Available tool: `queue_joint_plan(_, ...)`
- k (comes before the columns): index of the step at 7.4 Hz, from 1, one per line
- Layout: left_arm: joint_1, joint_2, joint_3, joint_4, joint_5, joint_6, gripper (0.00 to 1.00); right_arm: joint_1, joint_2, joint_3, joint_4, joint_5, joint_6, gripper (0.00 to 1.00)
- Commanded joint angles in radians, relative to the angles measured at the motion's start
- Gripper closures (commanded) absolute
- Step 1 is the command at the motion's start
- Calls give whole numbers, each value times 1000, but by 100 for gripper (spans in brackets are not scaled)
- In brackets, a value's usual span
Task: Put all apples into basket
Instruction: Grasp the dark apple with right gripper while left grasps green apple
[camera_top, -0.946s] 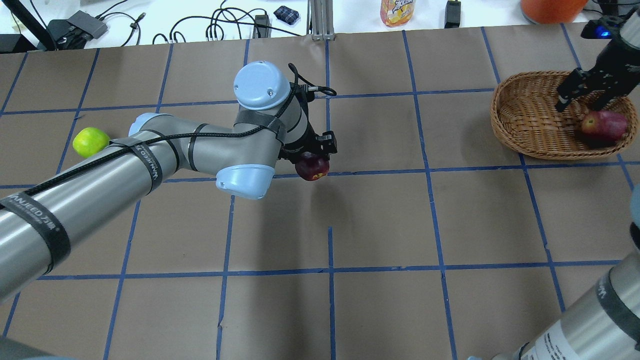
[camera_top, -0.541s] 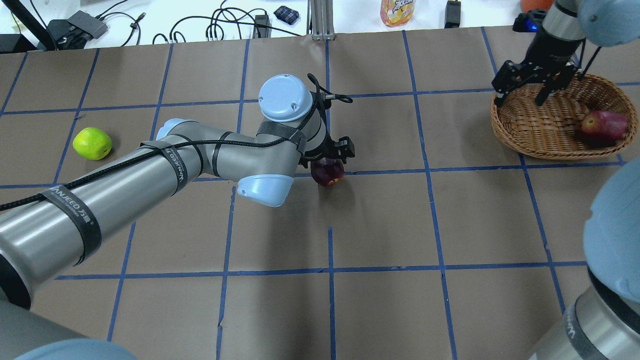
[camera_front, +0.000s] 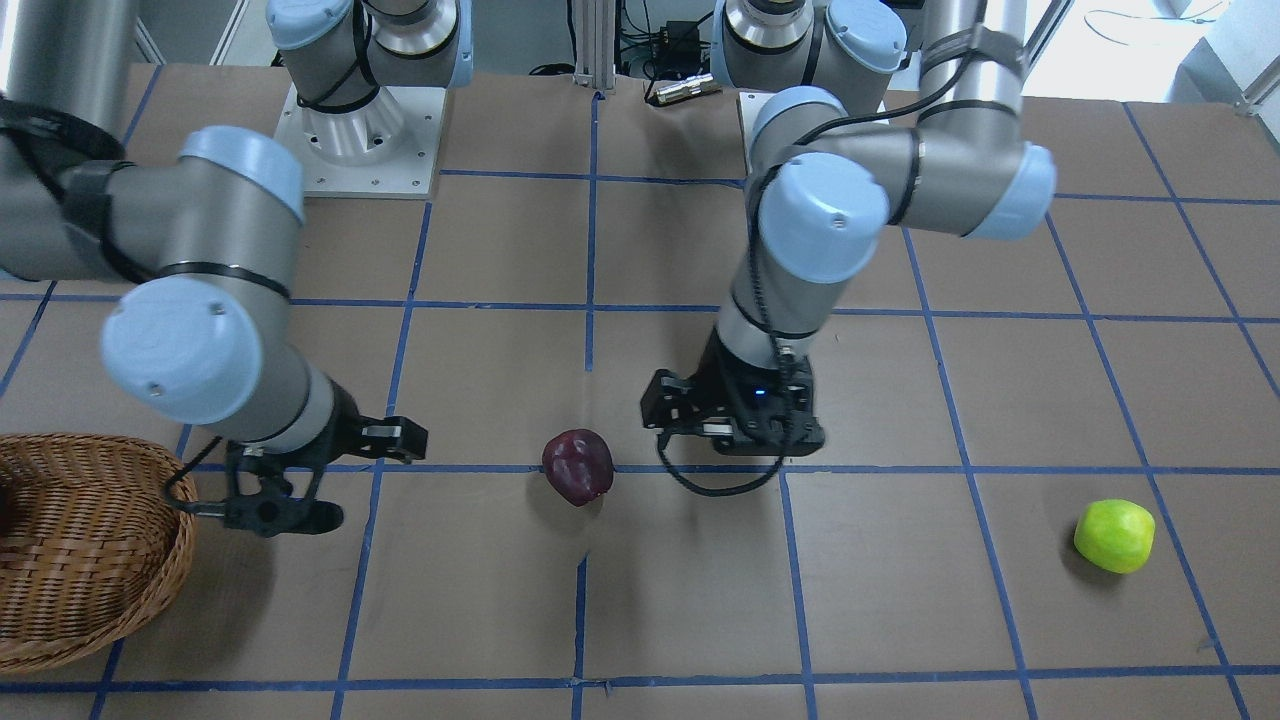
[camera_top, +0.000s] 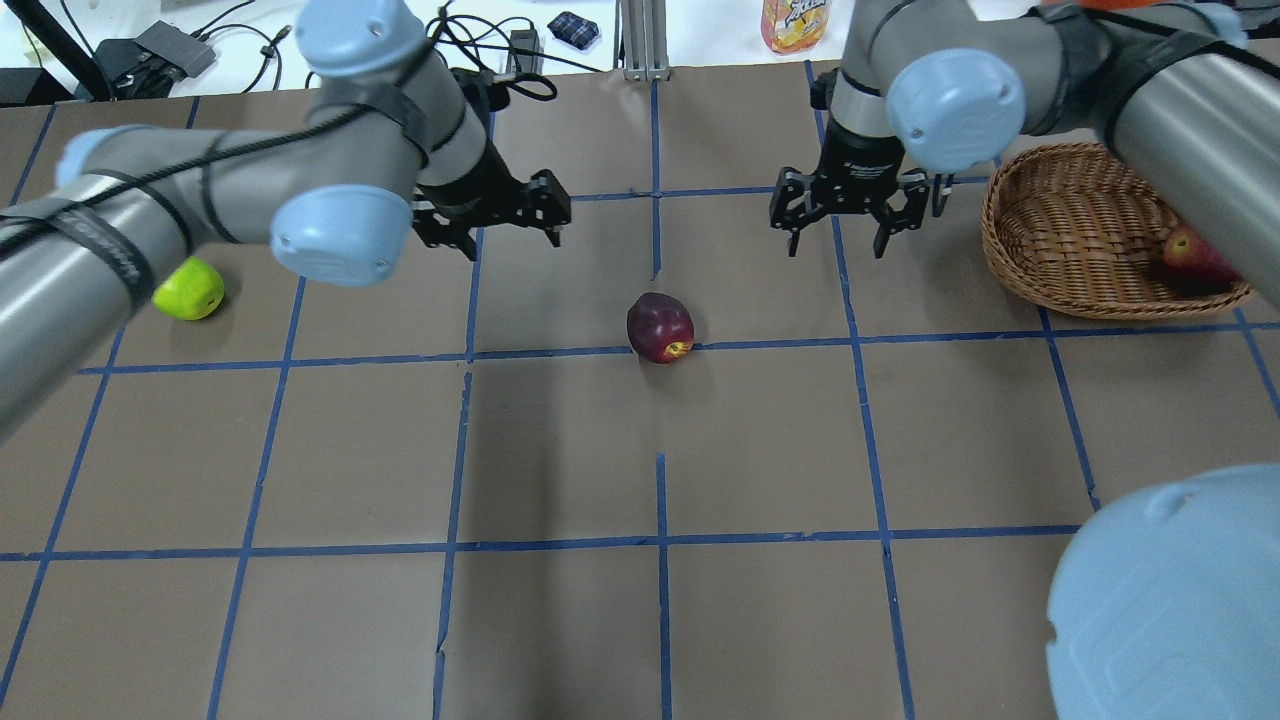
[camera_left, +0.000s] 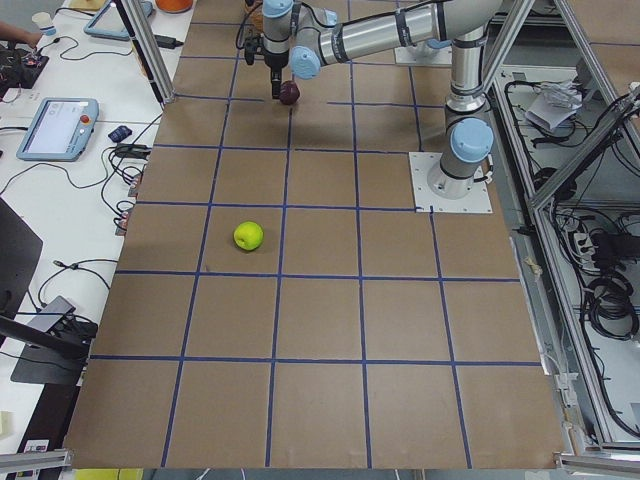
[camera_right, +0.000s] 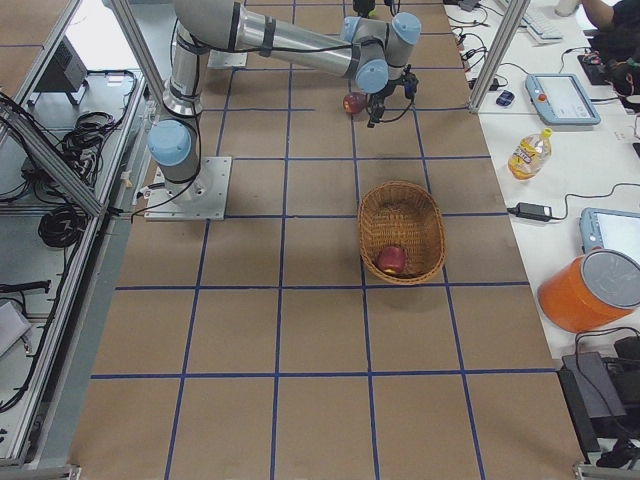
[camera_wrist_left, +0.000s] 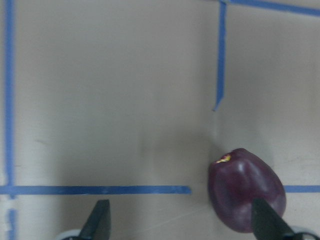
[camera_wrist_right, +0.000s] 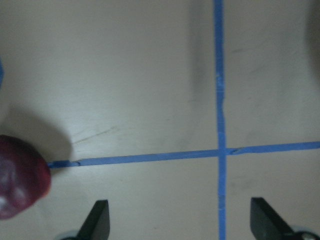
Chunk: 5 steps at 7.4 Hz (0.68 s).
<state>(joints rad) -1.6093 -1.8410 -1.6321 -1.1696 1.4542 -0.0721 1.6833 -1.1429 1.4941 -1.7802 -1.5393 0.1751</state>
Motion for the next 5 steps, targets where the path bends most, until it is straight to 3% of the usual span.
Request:
queue_joint_plan(1,290,26,73,-177,20,342,0,169,14,102,-225,4,79,0)
queue_joint_plan(3,504,-39,64,-159,60,706,0,213,55,198,-457,-11,78,0)
queue_joint_plan(4,546,-81,86,-142,169,801,0,214,89,195,-523,4,72,0)
queue_joint_plan(5,551,-130,92,-31,193,878,0,216,92,187,-528,24,72,0)
